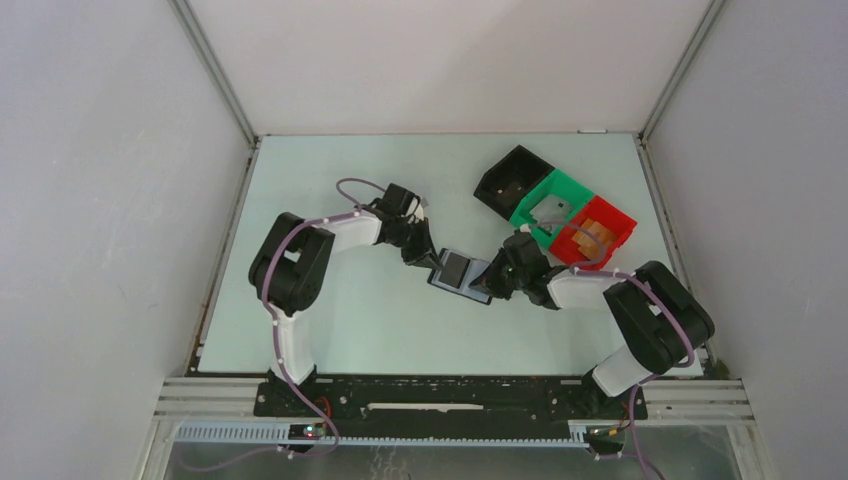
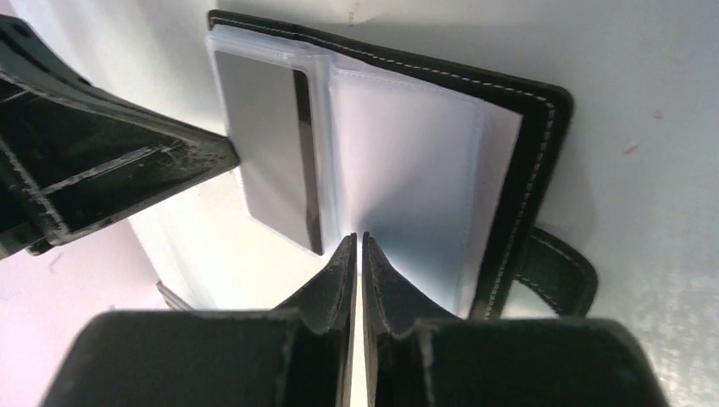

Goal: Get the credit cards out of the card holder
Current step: Remove the credit card from the card holder, then place the credit card in the storage box.

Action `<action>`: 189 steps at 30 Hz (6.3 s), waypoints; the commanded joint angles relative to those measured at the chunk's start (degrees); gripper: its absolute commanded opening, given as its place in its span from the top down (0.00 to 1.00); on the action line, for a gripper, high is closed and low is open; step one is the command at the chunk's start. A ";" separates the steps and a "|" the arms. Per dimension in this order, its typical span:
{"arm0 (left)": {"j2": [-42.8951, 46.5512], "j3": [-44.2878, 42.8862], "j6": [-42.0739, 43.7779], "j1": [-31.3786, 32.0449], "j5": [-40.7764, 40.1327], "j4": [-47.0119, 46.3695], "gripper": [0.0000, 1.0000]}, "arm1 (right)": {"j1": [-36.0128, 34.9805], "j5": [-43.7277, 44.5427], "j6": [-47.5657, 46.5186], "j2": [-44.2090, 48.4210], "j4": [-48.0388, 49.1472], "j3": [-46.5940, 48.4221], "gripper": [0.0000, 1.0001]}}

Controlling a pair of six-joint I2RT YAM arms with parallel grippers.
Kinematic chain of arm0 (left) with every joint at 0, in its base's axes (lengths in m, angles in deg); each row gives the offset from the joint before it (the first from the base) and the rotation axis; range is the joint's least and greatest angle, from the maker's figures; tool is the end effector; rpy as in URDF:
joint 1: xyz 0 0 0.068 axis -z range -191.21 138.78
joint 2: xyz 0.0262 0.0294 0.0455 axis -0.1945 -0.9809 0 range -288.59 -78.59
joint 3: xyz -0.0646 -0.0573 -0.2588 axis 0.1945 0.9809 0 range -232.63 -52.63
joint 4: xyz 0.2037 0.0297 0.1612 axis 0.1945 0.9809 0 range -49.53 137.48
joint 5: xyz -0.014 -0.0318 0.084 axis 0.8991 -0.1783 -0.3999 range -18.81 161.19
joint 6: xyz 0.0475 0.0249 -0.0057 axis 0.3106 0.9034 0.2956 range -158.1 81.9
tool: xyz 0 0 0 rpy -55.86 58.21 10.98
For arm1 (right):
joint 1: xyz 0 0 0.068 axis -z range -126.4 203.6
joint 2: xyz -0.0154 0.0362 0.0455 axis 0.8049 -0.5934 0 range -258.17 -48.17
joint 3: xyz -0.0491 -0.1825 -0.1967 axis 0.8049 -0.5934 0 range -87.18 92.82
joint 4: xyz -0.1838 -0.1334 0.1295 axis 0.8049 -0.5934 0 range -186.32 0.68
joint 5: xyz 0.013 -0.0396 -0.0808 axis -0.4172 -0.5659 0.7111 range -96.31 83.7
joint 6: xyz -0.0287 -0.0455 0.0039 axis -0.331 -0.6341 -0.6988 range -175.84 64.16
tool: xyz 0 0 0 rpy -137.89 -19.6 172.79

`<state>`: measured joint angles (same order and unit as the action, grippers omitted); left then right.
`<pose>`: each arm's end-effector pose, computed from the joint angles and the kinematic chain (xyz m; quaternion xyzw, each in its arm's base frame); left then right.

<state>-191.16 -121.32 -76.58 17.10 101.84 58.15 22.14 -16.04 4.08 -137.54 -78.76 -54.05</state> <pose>0.3341 -0.2006 0.1387 -0.0182 0.9369 -0.3444 0.0568 0.2351 0.1509 0.1290 0.1958 0.9023 0.3239 0.2063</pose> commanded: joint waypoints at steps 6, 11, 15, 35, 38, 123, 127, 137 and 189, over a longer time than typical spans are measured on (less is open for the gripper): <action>5.19 8.77 1.36 1.83 -1.95 -0.25 1.00 | 2.43 -5.32 -3.47 3.95 7.20 -0.25 0.74; 7.80 11.71 0.17 2.42 -1.91 -2.33 1.00 | 4.69 -12.23 -4.32 1.84 11.69 -0.17 0.74; 7.67 10.75 0.18 2.36 -2.20 -2.44 1.00 | 5.90 -16.48 -5.93 -2.55 13.06 0.63 0.74; 2.19 5.27 2.52 1.39 -1.91 0.06 1.00 | 5.24 -21.22 -8.39 -10.09 15.26 3.02 0.78; 1.86 4.74 2.77 1.39 -1.91 0.47 1.00 | 5.26 -20.63 -7.86 -10.07 15.34 3.09 0.86; 8.01 0.92 6.78 0.52 -5.61 6.73 0.72 | 13.69 -6.04 -18.99 18.82 -19.72 6.07 1.00; 10.49 -0.63 7.39 0.56 -7.32 9.14 0.64 | 12.74 2.81 -17.52 20.09 -29.03 14.14 1.00; 16.36 -1.35 7.74 0.53 -8.73 12.38 0.63 | 12.09 23.49 -16.68 0.49 -47.06 44.34 1.00; 19.78 0.59 8.41 2.30 -8.07 12.62 0.62 | 15.68 11.48 -27.30 -23.13 -46.32 73.03 0.59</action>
<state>-173.72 -119.96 -68.06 18.35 93.82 72.09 38.14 3.06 -18.30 -175.96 -136.41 30.25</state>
